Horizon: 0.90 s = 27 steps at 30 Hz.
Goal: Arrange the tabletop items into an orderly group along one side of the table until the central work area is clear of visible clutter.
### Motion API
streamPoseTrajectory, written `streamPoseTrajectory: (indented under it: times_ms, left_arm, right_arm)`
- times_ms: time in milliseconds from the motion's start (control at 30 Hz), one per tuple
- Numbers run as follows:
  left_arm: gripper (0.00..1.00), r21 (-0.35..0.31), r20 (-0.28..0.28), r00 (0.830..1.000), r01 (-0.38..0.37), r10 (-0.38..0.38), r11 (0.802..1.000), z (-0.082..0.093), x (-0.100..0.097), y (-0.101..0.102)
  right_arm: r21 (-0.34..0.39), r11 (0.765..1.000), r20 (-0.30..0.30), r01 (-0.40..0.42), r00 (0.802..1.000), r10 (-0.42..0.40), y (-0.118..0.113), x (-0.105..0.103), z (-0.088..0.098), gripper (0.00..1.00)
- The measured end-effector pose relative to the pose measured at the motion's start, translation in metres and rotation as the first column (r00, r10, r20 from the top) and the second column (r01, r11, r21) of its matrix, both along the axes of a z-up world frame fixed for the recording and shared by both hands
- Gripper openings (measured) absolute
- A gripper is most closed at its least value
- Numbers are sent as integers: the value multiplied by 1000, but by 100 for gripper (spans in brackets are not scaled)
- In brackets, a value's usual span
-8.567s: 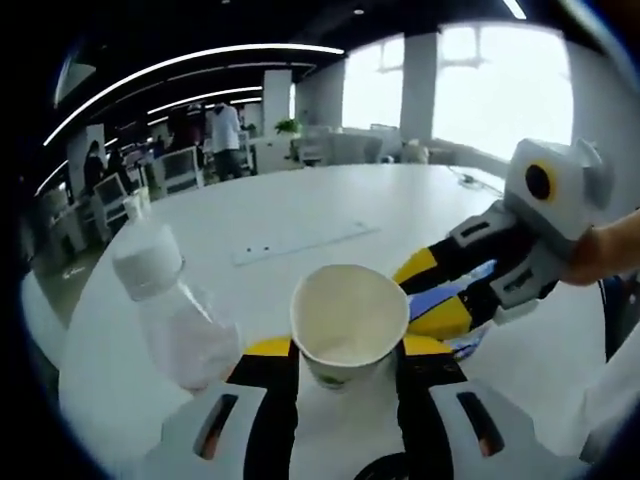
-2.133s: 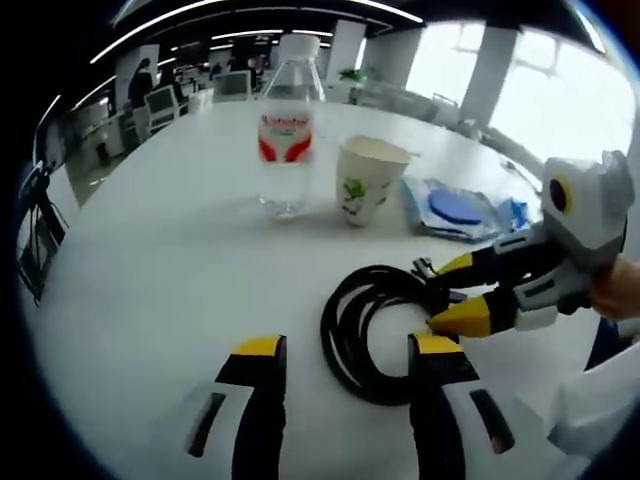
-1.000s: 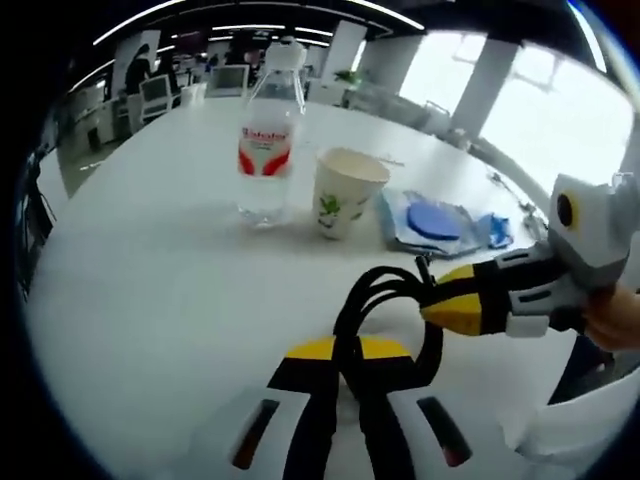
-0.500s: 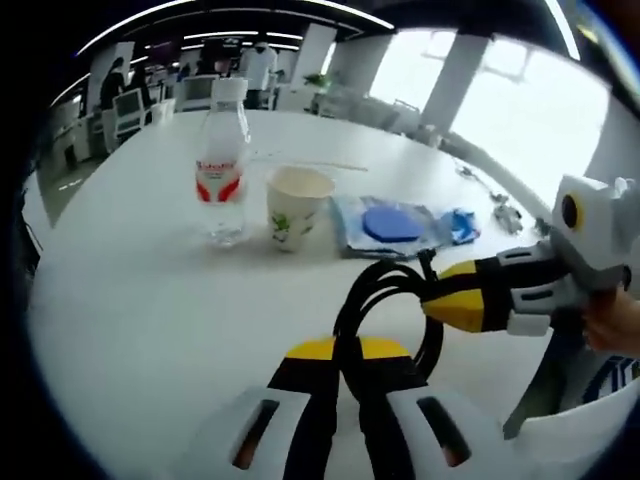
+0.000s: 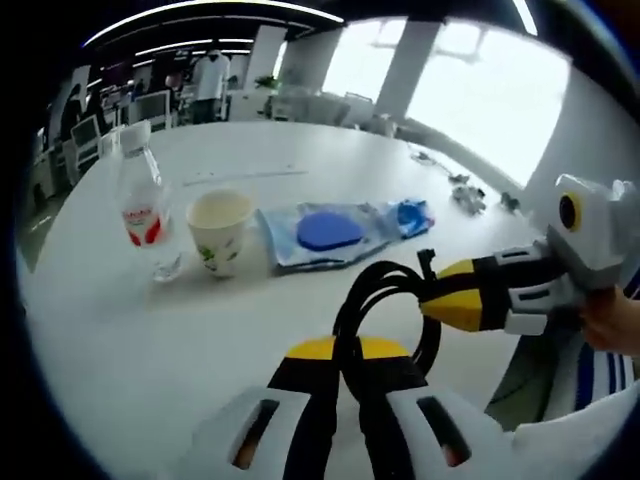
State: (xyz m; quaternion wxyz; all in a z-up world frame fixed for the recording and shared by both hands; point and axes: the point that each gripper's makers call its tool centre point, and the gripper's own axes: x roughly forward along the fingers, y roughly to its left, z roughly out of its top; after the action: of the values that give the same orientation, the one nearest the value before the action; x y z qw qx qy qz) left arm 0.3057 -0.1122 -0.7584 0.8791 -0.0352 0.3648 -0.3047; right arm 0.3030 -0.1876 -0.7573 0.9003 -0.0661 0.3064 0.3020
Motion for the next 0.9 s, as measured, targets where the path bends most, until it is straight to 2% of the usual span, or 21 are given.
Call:
streamPoseTrajectory:
  times_ms: [200, 367, 533, 900]
  left_arm:
    - [1, 14, -22, 999, 33, -33, 999, -3, 3, -37]
    - [1, 14, -29, 998, 47, -47, 999, -4, 3, -69]
    - [1, 22, -50, 997, 66, -65, 998, -9, 6, -97]
    - [1, 32, -66, 992, 113, -111, 993, -13, 21, -156]
  right_arm:
    - [4, 1000, -7, 13, 1000, -13, -33, 3, 2, 9]
    - [15, 999, -33, 29, 999, -28, -70, 3, -5, 9]
    - [18, 999, -48, 44, 998, -44, -96, 4, -9, 9]
    - [25, 997, -62, 77, 995, -75, -155, 21, -11, 9]
